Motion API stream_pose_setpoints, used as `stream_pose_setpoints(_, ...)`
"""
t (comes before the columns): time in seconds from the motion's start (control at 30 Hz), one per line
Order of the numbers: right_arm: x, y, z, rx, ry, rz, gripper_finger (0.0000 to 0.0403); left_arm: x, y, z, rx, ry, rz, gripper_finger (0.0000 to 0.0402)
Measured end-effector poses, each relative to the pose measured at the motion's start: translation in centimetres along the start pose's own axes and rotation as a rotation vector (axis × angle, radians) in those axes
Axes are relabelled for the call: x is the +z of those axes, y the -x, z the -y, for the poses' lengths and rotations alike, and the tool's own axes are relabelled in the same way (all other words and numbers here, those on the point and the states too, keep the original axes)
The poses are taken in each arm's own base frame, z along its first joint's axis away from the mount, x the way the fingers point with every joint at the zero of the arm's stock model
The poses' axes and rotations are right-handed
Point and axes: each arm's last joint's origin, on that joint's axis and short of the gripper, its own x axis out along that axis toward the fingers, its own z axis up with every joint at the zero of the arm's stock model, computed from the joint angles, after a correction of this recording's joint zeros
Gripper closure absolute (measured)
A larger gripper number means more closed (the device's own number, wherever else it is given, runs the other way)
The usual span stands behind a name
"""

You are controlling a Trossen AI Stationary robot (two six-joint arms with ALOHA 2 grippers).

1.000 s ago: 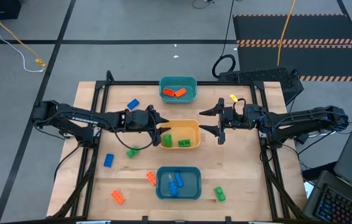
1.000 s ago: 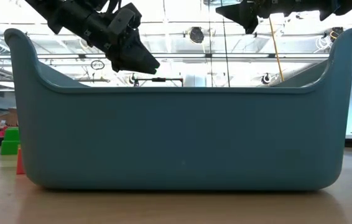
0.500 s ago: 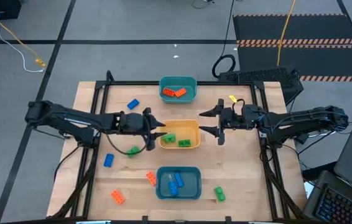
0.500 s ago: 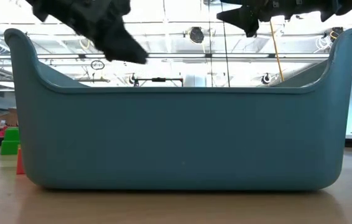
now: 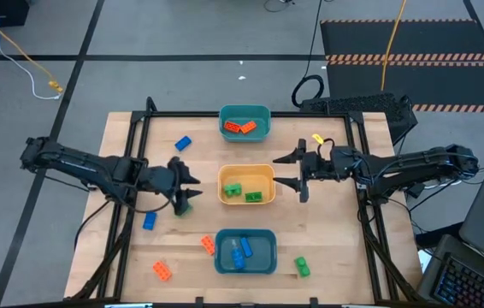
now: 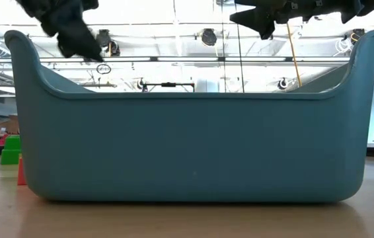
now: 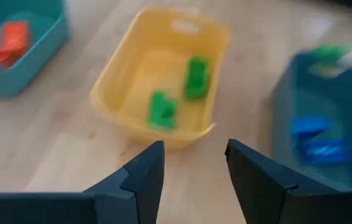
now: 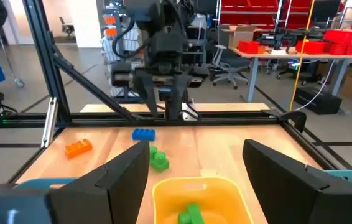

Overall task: Sort & place blocks by color
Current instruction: Put the orange game piece into the green bin

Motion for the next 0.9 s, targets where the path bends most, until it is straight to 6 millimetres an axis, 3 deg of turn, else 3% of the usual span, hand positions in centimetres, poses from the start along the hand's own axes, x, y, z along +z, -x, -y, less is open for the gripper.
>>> stream_pose_setpoints(0.2, 0.6, 0.0, 0.0, -0.006, 0.014, 0.063, 0.0152, -0.3, -1.1, 0.2, 0.084, 0.013, -0.015, 0.0227)
stream_pose_setpoints(0.4, 0.8, 0.0, 0.0, -0.007, 0.040, 0.084, 0.0152, -1.6, -2.7, 1.7, -0.038, -0.027, -0.171, 0.0227)
stream_pose_setpoints(0.6, 0.6, 0.0, 0.0, -0.006, 0.029, 0.068, 0.0152, -3.7, -3.7, 4.0, -0.103, -0.255, -0.288, 0.0227)
stream_pose_setpoints(0.9, 0.7, 0.0, 0.0, -0.006, 0.021, 0.068, 0.0152, -5.4, -4.6, 6.4, -0.168, -0.467, -0.313, 0.0226)
